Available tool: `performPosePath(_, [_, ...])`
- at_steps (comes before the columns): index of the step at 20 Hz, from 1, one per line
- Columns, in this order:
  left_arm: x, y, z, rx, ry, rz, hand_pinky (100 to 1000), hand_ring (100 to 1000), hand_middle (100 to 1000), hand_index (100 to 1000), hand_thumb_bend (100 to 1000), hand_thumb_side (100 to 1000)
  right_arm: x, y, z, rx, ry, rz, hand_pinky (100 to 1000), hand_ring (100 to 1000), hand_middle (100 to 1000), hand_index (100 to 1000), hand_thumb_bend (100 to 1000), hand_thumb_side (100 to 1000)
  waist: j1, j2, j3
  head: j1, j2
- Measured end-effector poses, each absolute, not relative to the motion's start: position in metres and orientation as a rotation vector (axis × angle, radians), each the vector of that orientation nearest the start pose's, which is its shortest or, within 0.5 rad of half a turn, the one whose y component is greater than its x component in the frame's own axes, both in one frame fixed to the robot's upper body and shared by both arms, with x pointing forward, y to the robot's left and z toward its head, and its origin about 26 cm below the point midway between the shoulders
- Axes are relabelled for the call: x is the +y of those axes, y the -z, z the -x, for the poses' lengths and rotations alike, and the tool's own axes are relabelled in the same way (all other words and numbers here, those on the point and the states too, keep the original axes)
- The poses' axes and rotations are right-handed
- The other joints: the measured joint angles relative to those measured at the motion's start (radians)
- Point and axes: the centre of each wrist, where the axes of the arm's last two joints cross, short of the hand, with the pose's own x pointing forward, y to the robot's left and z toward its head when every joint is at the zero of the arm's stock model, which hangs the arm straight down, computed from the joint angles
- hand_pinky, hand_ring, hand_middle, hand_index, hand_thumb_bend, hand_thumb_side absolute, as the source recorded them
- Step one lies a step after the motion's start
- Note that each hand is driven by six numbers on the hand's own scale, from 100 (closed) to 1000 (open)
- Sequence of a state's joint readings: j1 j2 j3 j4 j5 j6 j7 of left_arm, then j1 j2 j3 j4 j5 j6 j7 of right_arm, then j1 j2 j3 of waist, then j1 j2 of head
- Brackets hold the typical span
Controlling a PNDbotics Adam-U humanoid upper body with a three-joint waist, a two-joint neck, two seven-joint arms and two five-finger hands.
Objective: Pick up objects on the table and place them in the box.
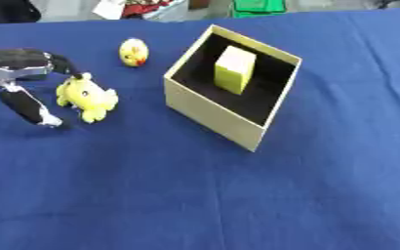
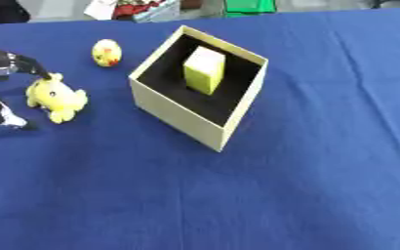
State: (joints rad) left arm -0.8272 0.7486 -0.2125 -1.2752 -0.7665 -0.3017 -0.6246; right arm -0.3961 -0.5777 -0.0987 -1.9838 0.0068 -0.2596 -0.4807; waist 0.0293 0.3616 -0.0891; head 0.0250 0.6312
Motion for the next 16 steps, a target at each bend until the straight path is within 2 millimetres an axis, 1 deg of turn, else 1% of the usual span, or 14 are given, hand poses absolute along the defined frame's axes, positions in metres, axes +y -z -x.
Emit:
performPosePath(5, [0.3374,-0.2654,-0.4255,-1.343,1.849,-0.993,892,888,854,901,517,372,-0.3087,-0.2640,-0.3008,3.423,-0.001,-0.704,838,723,681,770,100,833,0.005,0.008,-0.004,0.001,-0.002])
performPosePath(9, [0.3372,-0.2679,-0.4266,-1.379,1.858,-1.016,889,883,850,895,492,368,-0.3087,-0.2640,-0.3008,3.424,-0.001,-0.705,838,722,680,770,100,835,0.008,0.012,-0.005,0.003,-0.008])
performPosePath(16, [0.3314,-0.2747,-0.4263,-1.416,1.884,-1.046,885,874,848,886,500,362,-0.3087,-0.2638,-0.3008,3.425,0.000,-0.705,839,722,679,770,100,837,0.014,0.014,-0.003,0.000,-0.008])
